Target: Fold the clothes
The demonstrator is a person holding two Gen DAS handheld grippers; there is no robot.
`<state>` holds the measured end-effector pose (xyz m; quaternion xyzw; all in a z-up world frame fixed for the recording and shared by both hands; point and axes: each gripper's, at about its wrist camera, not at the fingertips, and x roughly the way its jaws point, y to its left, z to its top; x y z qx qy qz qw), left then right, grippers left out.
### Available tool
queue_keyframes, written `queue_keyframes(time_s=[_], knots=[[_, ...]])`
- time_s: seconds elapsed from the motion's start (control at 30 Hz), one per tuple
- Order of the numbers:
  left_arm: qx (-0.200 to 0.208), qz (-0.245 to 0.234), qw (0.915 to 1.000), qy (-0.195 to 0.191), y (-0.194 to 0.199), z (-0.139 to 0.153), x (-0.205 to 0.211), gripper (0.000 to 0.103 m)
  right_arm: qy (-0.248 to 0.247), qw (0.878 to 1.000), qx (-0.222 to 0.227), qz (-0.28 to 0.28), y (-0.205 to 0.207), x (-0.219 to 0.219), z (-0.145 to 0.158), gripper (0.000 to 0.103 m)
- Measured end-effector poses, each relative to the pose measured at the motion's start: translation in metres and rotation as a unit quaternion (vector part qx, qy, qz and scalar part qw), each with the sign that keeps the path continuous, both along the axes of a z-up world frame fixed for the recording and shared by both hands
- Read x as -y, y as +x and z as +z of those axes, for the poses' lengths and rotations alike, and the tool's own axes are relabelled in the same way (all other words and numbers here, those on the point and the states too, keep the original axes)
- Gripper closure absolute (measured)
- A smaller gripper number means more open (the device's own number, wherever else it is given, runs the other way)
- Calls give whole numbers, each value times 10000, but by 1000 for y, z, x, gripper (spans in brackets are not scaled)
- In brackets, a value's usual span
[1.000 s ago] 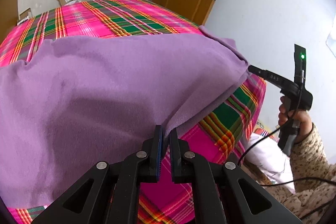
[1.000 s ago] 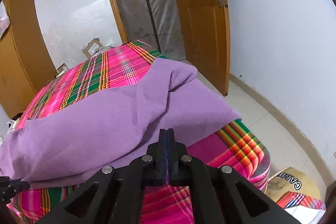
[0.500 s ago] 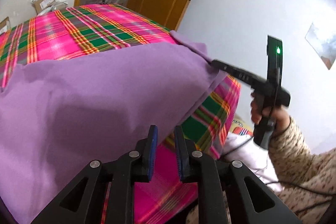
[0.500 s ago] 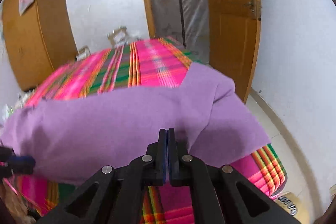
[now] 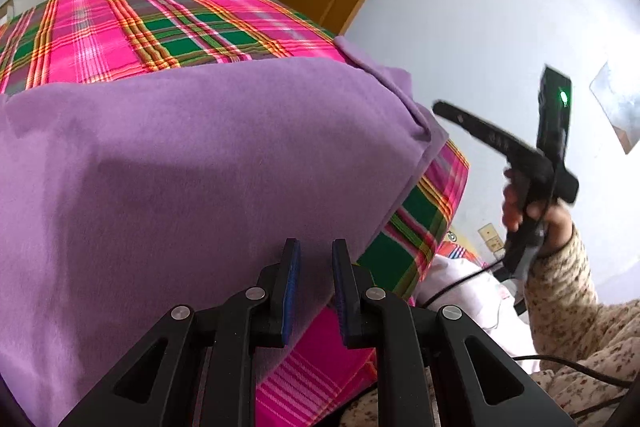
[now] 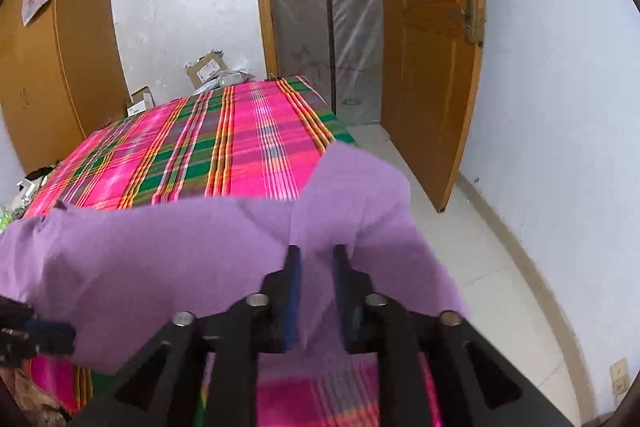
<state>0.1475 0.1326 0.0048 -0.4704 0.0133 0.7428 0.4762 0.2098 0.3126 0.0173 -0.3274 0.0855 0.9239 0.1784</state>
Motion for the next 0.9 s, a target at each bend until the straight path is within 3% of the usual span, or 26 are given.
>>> queue_keyframes(time_s=[0.13,0.43,0.47,0.53,0.57,0.9], knots=[[97,13,9999,86,-7,-1,-2,86,-56,9993,320,181,-33,-10,-9,72],[205,0,9997,100,-21,-1,-12,86,349,9948,951,108,-83,-16,-28,70],[215,-6,9997,104,-22,-1,-13,86,346,9947,960,81,-85,-18,-28,71],[250,-16,9996,129,-25,-2,-14,86,338,9947,966,1,-85,-22,-27,94],[269,-19,9995,144,-26,-2,-15,86,296,9953,921,-38,-82,-25,-25,100],[308,9,9994,164,-29,-3,-17,86,-315,9974,98,-635,-21,-64,4,100]])
